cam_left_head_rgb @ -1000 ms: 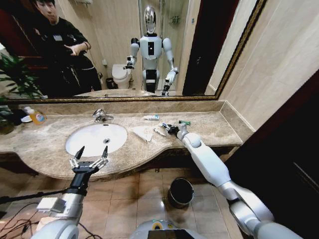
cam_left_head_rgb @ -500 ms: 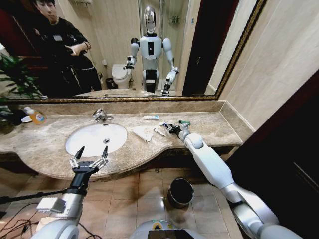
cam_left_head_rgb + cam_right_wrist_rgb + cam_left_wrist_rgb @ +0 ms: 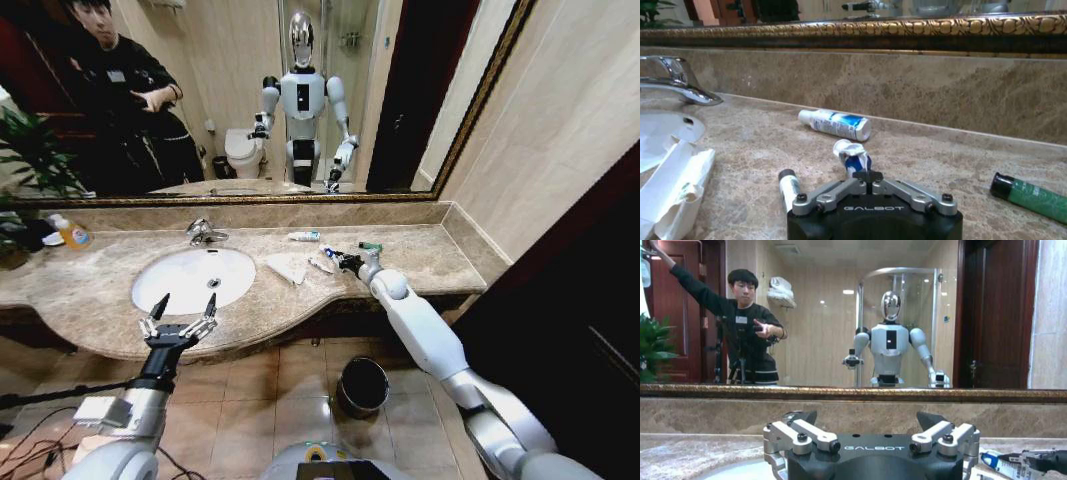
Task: Pick up the trash from the sink and place it in the trash bin.
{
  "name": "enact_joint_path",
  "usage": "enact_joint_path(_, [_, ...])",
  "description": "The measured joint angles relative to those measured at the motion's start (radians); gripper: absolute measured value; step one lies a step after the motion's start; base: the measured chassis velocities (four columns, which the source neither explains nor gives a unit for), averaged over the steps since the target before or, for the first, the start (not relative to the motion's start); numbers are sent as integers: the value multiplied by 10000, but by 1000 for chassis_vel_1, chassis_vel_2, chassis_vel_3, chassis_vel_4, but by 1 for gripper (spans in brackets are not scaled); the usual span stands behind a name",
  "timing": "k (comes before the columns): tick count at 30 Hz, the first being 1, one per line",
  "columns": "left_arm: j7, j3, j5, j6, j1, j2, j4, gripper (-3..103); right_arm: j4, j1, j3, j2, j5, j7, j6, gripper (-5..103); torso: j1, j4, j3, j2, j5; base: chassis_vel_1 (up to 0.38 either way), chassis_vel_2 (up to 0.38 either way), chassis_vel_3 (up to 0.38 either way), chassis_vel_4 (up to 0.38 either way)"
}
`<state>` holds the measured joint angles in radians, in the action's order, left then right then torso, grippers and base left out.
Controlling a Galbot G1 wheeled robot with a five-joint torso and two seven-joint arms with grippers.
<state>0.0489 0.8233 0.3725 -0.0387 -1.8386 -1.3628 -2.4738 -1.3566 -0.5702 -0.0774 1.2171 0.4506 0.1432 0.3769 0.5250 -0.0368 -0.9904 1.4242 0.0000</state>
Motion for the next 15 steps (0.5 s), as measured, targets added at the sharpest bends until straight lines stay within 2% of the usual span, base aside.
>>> enact_joint_path(15, [0,0,0,0,0,0,0,100,-1078,-342,-234,-403,437,-479,148,0,0,-1,0,0,0,0,0,0,0])
